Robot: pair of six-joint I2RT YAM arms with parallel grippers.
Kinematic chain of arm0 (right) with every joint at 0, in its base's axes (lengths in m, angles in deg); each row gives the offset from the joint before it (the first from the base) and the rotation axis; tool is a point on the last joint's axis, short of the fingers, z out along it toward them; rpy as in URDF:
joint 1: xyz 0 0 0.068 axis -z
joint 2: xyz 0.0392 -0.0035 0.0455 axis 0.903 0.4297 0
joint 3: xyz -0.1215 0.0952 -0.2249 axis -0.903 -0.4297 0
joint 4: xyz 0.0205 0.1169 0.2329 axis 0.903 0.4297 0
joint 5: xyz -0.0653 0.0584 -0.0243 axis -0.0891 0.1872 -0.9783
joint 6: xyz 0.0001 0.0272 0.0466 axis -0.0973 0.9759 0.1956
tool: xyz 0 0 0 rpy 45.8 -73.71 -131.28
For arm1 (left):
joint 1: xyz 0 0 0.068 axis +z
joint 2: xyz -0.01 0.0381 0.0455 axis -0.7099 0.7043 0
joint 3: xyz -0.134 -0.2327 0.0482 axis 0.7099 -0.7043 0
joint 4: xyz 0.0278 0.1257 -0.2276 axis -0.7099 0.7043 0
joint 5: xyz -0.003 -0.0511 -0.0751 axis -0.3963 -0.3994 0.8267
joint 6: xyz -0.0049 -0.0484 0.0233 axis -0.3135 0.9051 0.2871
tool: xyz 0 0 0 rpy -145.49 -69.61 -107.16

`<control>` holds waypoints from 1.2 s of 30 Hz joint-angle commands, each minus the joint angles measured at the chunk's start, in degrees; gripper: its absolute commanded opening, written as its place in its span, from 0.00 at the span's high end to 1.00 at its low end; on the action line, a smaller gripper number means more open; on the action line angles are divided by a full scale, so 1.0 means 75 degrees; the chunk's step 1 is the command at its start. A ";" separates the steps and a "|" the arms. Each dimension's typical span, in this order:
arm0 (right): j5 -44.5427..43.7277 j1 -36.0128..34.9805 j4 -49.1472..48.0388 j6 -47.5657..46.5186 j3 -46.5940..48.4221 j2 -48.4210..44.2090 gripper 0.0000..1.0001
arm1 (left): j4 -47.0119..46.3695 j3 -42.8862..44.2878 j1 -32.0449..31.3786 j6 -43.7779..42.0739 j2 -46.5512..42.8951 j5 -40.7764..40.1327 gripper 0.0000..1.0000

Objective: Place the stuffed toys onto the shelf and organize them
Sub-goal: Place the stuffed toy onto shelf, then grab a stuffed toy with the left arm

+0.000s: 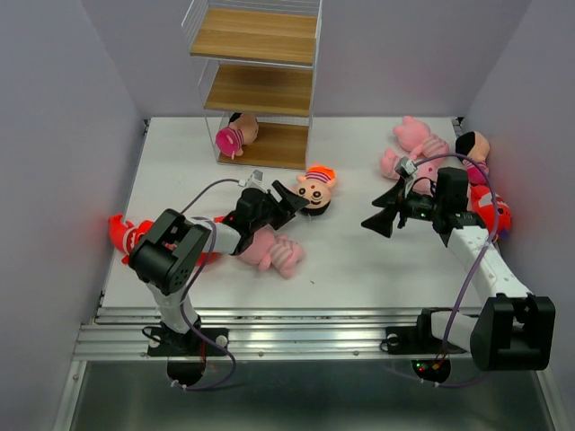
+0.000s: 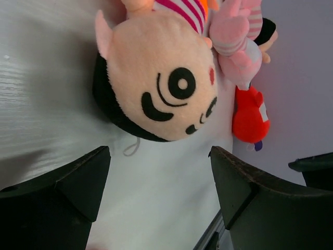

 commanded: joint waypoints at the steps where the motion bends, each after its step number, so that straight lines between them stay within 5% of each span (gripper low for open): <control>1: 0.0072 -0.0036 -0.0057 -0.0129 0.0299 -0.0022 0.00 | -0.1209 0.0249 -0.0042 0.0746 0.0470 -0.0414 0.12; 10: 0.0142 -0.0036 -0.0022 -0.0164 0.0311 0.0013 0.00 | -0.1938 0.0717 -0.0042 0.1193 0.1443 -0.0579 0.32; 13: 0.0154 -0.0036 -0.0022 -0.0165 0.0323 -0.0010 0.00 | -0.2218 0.0916 -0.0041 0.1158 0.1643 -0.0474 0.65; 14: 0.0154 -0.0036 -0.0011 -0.0165 0.0323 -0.0010 0.00 | -0.2289 0.0986 -0.0030 0.1146 0.1690 -0.0415 0.90; 15: 0.0166 -0.0036 -0.0011 -0.0165 0.0323 -0.0010 0.00 | -0.2302 0.1022 -0.0030 0.1134 0.1714 -0.0322 1.00; 24: 0.0131 -0.0036 0.0060 -0.0293 0.0311 -0.0104 0.00 | -0.1191 0.1420 -0.0041 -0.1241 0.1096 0.0381 1.00; 31: 0.0727 -0.0036 0.1007 -0.1580 0.0475 -0.0303 0.00 | 0.3034 0.2170 -0.0311 -0.5000 -0.0558 0.0043 1.00; 36: 0.0788 -0.0106 0.1618 -0.2567 0.0522 -0.0514 0.00 | 0.4167 0.1972 -0.0405 -0.5465 -0.1553 -0.0262 1.00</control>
